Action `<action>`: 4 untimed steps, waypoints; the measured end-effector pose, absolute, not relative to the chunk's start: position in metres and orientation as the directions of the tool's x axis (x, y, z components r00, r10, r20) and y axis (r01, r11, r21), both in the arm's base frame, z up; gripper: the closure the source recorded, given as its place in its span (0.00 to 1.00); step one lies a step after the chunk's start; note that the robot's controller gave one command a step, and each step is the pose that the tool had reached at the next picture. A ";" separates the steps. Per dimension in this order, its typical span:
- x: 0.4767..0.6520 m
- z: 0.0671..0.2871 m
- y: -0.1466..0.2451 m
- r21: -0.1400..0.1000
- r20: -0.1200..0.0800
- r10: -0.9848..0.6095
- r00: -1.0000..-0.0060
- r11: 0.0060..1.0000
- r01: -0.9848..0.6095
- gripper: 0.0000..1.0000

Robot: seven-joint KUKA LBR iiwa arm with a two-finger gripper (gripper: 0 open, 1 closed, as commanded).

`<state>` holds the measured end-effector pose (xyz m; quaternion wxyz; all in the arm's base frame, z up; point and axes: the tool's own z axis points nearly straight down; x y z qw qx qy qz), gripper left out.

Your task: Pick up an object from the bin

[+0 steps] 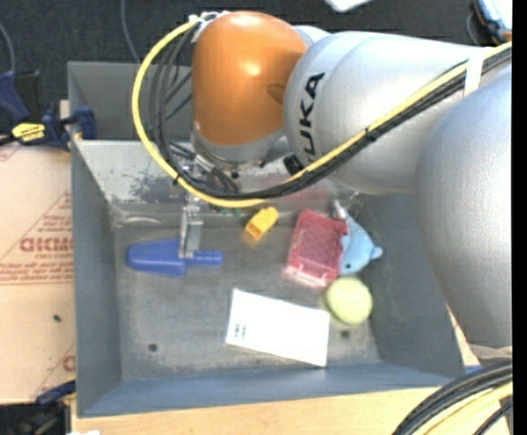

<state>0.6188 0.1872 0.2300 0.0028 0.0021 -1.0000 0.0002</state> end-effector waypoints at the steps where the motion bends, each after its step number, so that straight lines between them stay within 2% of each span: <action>1: 0.620 0.235 0.186 0.001 -0.002 0.000 -1.000 1.000 0.000 0.00; 2: 0.642 0.161 0.212 -0.001 0.003 -0.097 -0.995 0.995 -0.097 0.00; 3: 0.651 0.132 0.219 0.002 -0.004 0.052 -0.999 0.999 0.052 0.00; 4: 0.643 0.223 0.228 0.001 -0.003 0.078 -0.997 0.997 0.078 0.00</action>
Offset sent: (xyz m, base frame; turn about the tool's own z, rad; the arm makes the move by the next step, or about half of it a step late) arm 0.0291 0.0365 -0.0944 -0.1285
